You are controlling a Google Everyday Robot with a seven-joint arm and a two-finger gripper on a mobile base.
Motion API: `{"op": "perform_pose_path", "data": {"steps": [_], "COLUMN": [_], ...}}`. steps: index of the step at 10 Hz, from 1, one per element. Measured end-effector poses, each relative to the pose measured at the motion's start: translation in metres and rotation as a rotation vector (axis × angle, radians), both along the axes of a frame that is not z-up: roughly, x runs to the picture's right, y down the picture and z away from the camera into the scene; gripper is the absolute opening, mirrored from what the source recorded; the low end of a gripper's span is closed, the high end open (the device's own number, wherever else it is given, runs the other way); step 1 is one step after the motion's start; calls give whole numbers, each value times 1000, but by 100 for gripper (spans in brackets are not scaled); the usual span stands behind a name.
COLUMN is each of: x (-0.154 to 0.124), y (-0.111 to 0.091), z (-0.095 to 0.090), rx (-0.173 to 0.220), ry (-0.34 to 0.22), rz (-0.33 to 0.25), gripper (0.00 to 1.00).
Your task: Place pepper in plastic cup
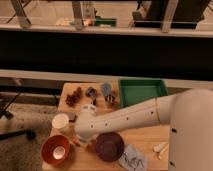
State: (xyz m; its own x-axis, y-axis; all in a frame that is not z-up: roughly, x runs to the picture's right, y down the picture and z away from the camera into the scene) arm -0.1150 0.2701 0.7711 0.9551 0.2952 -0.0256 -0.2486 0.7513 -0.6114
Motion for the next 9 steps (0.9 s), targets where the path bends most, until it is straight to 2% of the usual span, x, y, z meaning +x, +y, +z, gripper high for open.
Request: {"op": "perform_pose_path", "data": {"steps": [6, 9], "x": [1, 2], "y": [-42, -69], "z": [-21, -41], "rx": [54, 92], "ry": [-11, -18], "rz": [-7, -9], "gripper": [0, 0]}}
